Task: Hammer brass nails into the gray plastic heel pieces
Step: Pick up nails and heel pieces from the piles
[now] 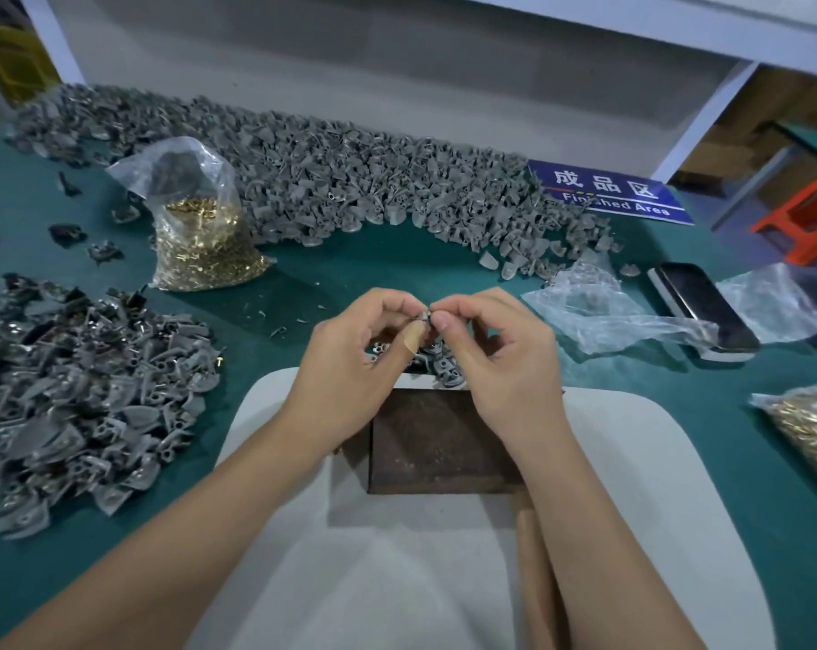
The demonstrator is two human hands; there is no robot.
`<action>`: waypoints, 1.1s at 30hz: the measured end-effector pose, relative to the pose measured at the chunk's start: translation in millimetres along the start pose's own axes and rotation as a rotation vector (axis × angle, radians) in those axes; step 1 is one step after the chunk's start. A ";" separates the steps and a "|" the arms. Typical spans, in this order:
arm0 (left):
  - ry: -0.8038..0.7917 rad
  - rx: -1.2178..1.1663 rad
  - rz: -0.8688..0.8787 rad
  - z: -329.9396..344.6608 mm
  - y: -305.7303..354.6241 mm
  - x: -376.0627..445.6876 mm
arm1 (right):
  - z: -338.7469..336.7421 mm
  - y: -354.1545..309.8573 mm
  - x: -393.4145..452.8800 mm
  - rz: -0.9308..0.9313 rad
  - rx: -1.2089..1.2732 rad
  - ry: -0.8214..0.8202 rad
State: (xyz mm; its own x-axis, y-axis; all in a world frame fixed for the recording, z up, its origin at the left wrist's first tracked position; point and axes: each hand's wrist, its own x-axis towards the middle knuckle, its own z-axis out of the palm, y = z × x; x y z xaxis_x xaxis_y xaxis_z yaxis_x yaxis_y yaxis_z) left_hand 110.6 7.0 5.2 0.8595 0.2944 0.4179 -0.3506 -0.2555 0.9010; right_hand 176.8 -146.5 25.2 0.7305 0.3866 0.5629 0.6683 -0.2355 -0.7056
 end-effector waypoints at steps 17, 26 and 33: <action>0.092 0.101 0.039 8.1 -4.5 -1.8 | -0.4 -2.9 -0.1 -0.015 -0.067 0.023; 0.103 0.169 0.054 7.4 -3.1 -4.2 | -0.9 -2.1 1.3 0.018 -0.041 -0.026; 0.119 0.164 0.041 2.9 -2.6 -4.5 | -1.2 -0.5 0.0 -0.003 -0.067 -0.042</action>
State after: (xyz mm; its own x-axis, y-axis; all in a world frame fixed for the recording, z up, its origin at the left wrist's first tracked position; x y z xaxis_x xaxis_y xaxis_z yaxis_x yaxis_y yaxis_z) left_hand 108.7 3.7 0.6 0.7923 0.3843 0.4738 -0.3111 -0.4135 0.8557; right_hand 176.6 -147.4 26.1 0.7232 0.4239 0.5452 0.6792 -0.2934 -0.6727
